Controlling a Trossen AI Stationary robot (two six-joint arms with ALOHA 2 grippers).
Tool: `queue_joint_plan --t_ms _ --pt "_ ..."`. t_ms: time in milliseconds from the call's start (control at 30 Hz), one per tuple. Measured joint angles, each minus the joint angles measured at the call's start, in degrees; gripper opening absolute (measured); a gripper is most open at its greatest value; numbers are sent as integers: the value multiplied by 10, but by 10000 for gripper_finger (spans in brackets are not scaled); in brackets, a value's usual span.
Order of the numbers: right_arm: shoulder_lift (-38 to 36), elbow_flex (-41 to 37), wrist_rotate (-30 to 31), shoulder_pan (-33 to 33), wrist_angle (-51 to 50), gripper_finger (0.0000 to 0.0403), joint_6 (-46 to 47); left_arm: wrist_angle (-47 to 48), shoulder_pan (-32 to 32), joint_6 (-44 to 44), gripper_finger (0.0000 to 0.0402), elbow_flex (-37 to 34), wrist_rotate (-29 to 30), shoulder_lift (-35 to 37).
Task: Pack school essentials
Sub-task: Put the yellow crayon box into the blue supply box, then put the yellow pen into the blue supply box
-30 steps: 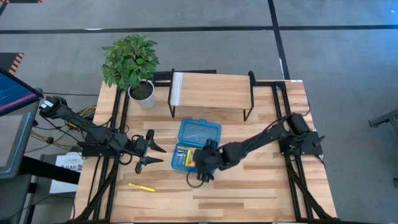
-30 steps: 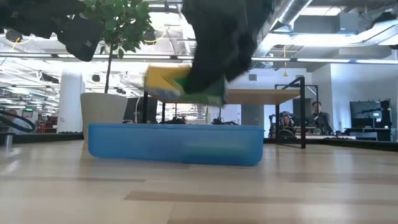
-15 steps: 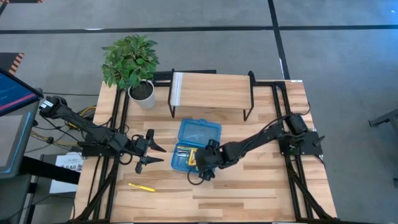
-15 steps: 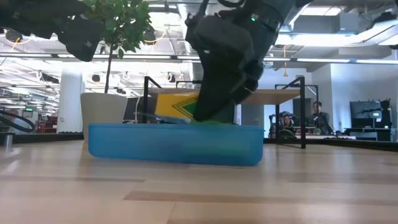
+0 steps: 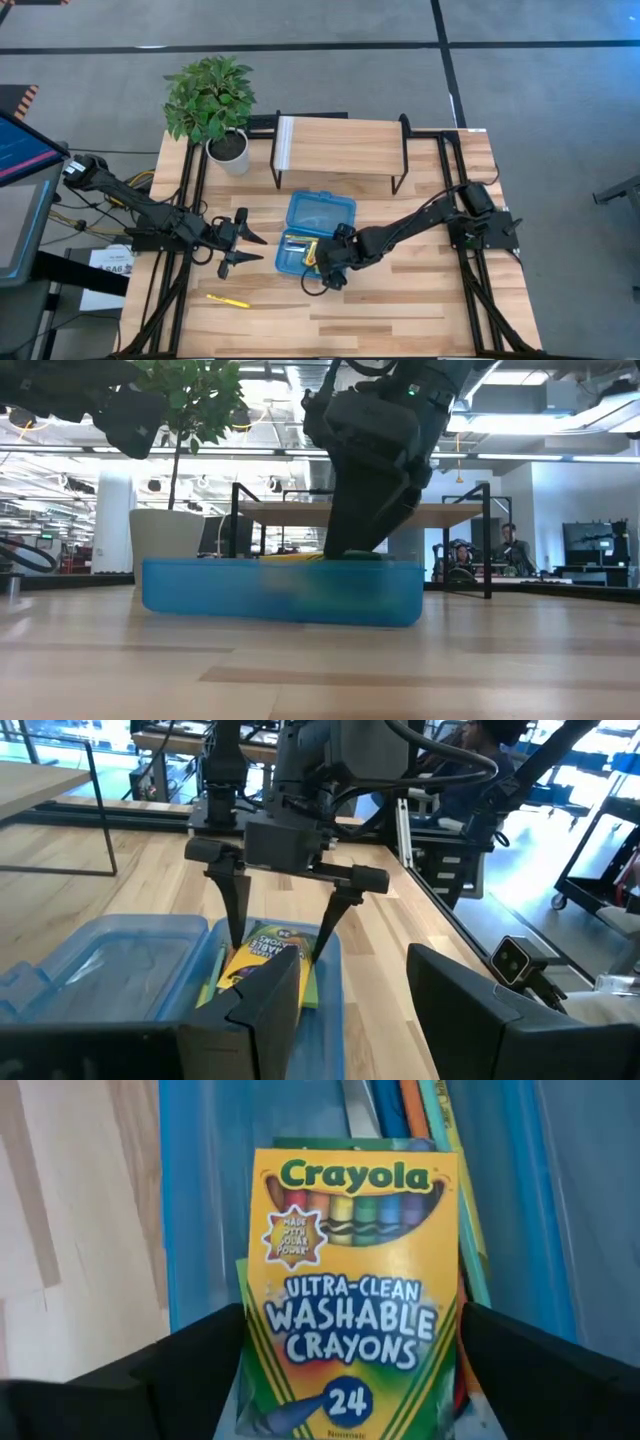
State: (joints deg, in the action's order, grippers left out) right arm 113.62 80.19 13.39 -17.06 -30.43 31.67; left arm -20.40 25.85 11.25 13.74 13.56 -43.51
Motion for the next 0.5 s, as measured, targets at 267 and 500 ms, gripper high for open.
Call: queue_joint_plan --t_ms 267,500 --pt "-25 16 43 -8 -10 389 -26 0 0 0 174 0 0 0" --pt "-76 7 171 -34 -1 348 -43 5 0 3 174 0 -1 0"
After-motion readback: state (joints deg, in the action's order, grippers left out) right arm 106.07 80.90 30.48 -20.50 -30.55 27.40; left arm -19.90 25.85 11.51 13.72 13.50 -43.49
